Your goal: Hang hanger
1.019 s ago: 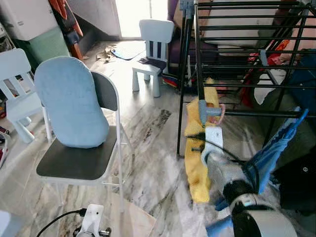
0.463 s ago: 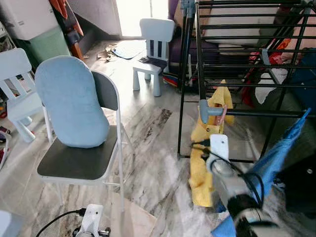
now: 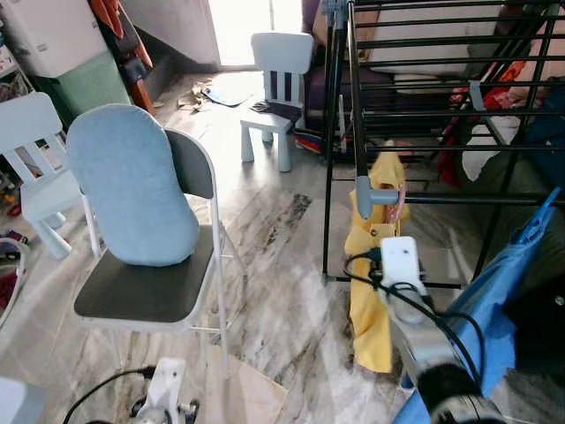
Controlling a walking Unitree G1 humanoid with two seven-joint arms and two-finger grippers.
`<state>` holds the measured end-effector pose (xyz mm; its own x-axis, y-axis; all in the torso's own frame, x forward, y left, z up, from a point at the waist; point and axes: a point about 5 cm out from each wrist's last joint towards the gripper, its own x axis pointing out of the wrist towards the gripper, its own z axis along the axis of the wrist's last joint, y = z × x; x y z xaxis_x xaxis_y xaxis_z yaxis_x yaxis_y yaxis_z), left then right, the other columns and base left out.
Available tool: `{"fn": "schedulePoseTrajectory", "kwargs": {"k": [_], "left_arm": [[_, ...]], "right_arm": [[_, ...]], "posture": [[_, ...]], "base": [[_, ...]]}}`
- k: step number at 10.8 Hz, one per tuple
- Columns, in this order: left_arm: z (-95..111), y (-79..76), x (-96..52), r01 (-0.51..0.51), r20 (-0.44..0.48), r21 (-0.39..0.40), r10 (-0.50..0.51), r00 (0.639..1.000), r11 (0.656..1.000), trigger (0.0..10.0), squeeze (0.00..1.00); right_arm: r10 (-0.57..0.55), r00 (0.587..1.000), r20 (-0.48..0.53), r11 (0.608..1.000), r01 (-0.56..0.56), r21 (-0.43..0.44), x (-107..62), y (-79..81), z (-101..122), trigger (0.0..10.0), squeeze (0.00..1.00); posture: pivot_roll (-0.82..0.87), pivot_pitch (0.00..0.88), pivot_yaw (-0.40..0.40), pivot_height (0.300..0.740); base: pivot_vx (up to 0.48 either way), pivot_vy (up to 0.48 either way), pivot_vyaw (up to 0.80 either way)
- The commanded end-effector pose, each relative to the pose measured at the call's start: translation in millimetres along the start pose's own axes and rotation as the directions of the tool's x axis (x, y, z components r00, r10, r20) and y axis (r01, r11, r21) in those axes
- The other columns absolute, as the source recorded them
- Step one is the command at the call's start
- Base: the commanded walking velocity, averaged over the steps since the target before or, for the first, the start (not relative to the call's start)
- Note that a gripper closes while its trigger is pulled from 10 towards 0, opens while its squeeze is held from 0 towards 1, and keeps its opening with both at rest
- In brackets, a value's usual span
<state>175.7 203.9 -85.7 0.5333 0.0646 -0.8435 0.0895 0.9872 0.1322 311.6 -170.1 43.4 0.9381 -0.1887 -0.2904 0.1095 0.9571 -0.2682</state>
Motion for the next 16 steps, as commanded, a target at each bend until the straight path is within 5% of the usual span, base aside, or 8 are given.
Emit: {"fn": "schedulePoseTrajectory", "kwargs": {"k": [1,8,9,11,16], "left_arm": [[2,3.4,-0.1,-0.001,0.009,-0.012,0.001,1.0,1.0,10.0,0.0],[2,1.4,0.1,0.005,0.009,-0.005,-0.005,1.0,1.0,10.0,0.0],[2,0.6,0.1,0.006,0.008,-0.006,-0.006,1.0,1.0,10.0,0.0],[1,-0.8,0.2,0.008,0.007,-0.003,-0.008,1.0,1.0,10.0,0.0],[1,-2.4,0.3,0.008,0.006,0.002,-0.008,1.0,1.0,10.0,0.0]], "right_arm": [[-0.02,0.999,0.032,1.0,0.02,0.009,-1.7,-2.3,4,10.0,1.0],[0.044,0.995,0.091,0.999,-0.043,-0.016,-3.3,0.8,14,10.0,1.0],[0.087,0.99,0.107,0.996,-0.085,-0.026,-5.1,6.0,15,10.0,0.53],[0.112,0.988,0.109,0.994,-0.109,-0.029,-6.7,9.0,15,10.0,0.0],[0.133,0.985,0.106,0.991,-0.13,-0.036,-7.4,11.4,14,10.0,0.0]], "posture": [[-0.21,0.0,0.117,0.74],[-0.22,0.0,0.1,0.74],[-0.22,0.0,0.098,0.74],[-0.22,0.0,0.098,0.74],[-0.22,0.0,0.099,0.74]], "base": [[0.0,0.0,0.0],[-0.04,0.0,0.0],[-0.281,0.0,0.0],[-0.294,0.0,0.0],[-0.302,0.0,0.0]]}}
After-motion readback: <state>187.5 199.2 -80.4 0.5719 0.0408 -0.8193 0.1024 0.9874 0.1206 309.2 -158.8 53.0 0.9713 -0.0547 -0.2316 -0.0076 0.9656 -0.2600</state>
